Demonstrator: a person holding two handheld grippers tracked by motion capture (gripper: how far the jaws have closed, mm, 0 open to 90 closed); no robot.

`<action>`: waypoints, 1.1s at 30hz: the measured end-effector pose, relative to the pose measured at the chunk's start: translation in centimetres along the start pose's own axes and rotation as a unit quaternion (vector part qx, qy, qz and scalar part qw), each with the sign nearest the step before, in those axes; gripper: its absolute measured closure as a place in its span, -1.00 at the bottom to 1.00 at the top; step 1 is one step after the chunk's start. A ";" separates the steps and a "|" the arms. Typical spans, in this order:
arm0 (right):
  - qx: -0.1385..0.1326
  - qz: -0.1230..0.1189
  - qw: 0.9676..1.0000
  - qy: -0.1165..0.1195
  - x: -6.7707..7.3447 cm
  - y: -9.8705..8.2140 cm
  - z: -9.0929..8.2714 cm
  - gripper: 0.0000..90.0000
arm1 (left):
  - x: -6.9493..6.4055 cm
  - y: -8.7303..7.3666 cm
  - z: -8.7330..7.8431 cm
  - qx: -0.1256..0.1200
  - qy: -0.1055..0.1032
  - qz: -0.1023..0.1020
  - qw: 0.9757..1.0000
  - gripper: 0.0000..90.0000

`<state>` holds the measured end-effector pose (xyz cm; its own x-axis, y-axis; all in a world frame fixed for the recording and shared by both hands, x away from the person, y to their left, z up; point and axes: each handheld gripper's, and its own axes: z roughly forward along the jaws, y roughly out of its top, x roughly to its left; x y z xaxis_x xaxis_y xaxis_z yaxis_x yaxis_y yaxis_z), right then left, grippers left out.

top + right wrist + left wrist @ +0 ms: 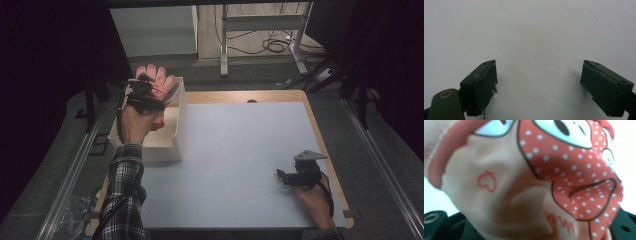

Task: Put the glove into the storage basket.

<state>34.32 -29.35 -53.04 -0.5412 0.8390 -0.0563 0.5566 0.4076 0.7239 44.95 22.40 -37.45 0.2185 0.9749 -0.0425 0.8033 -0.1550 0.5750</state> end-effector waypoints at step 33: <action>-0.001 0.001 1.000 0.000 0.0 0.0 0.0 -0.69 | 0.9 -1.7 10.0 0.032 0.033 -0.030 0.999 -0.03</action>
<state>34.32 -29.35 -53.04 -0.5407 0.8394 -0.0554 0.5564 0.4063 0.7248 49.31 21.92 -46.69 0.1343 0.9907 -0.0202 0.8477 -0.1043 0.5201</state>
